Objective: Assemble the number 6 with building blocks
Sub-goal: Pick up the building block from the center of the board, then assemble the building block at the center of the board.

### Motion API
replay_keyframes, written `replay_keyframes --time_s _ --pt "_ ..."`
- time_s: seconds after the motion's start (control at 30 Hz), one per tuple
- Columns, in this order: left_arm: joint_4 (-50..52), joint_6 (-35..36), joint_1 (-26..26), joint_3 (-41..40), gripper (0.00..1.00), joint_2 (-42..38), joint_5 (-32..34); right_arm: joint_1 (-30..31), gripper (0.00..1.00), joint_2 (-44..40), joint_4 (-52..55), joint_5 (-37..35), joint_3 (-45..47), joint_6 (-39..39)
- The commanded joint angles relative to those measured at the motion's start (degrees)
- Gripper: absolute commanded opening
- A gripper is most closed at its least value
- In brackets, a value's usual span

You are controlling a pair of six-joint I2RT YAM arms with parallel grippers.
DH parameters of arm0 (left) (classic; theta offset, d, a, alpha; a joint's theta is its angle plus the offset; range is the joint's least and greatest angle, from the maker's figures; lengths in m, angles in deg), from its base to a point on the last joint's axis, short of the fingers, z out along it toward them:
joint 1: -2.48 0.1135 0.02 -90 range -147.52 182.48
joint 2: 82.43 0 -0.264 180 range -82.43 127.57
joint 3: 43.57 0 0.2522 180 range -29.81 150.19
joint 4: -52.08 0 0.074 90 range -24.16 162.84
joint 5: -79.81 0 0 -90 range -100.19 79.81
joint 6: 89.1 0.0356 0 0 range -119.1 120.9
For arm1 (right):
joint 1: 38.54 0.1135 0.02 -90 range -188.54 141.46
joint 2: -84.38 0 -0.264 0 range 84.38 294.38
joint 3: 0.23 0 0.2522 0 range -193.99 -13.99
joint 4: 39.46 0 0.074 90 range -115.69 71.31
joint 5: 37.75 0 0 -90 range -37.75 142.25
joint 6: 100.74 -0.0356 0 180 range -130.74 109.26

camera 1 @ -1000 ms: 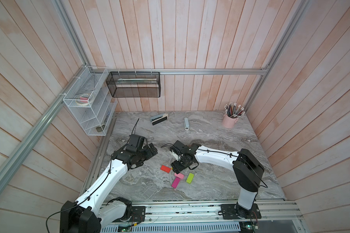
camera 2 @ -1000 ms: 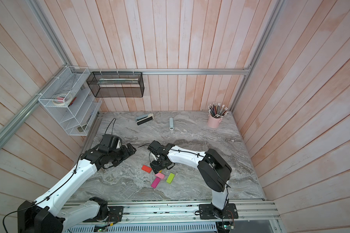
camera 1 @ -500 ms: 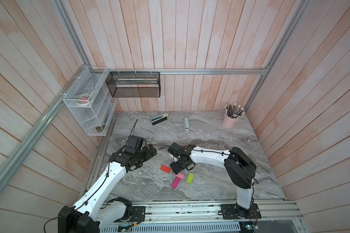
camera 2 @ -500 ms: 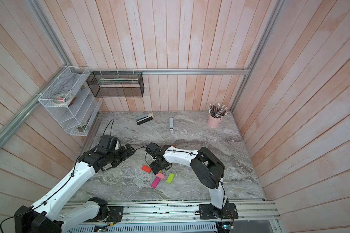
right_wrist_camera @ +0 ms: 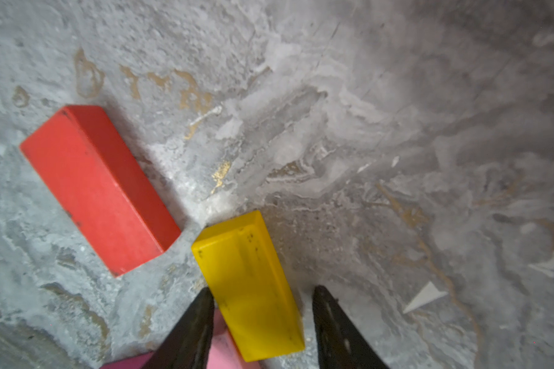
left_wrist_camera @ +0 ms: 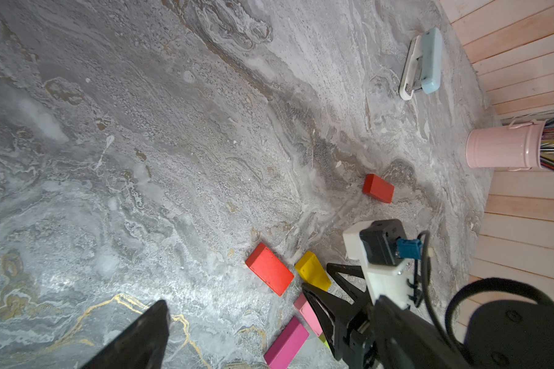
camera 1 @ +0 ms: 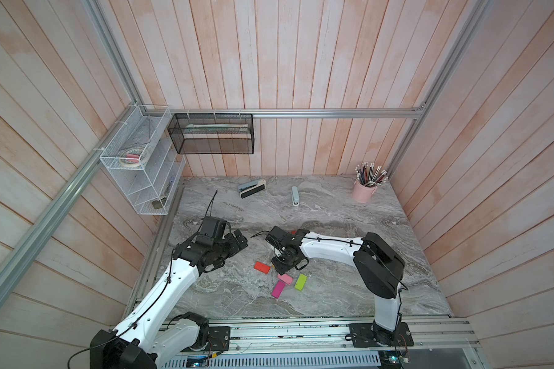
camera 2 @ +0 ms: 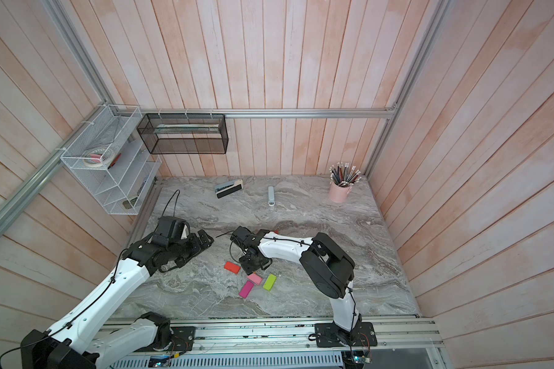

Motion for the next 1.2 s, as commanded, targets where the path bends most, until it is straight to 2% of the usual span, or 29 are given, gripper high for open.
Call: replay_keyframes --time_s 0.0,0.13,0.2,0.3,0.53,0.7,0.9,1.17 --pt "-0.1 0.1 -0.1 -1.1 1.0 -0.8 -0.5 0.2 0.52 -1.6 2.1 -0.1 1.5 -1.4" --pt "-0.4 0.2 -0.1 -1.2 1.0 -0.7 -0.6 0.2 0.52 -1.9 2.2 -0.3 2.5 -1.8" --pt "-0.5 0.1 -0.1 -1.4 1.0 -0.8 -0.6 0.2 0.42 -2.1 1.9 -0.2 2.9 -2.0" --pt "-0.5 0.1 -0.1 -1.6 1.0 -0.8 -0.6 0.2 0.35 -1.9 1.9 0.1 2.7 -2.0" --pt "-0.5 -0.1 -0.1 -1.6 1.0 -0.9 -0.5 0.2 0.33 -2.0 3.0 -1.3 1.0 -2.2" --pt "-0.8 -0.1 -0.1 -1.5 1.0 -0.7 -0.3 -1.2 0.33 -0.3 9.7 -7.4 -7.4 -6.7" --pt "-1.9 -0.1 -0.1 -1.3 1.0 0.4 -0.7 -5.2 0.33 3.7 13.5 -4.6 -18.0 -13.8" --pt "-2.3 1.0 -0.1 0.7 1.0 2.4 -1.3 -7.9 0.33 10.0 17.0 -3.8 -27.4 -16.5"
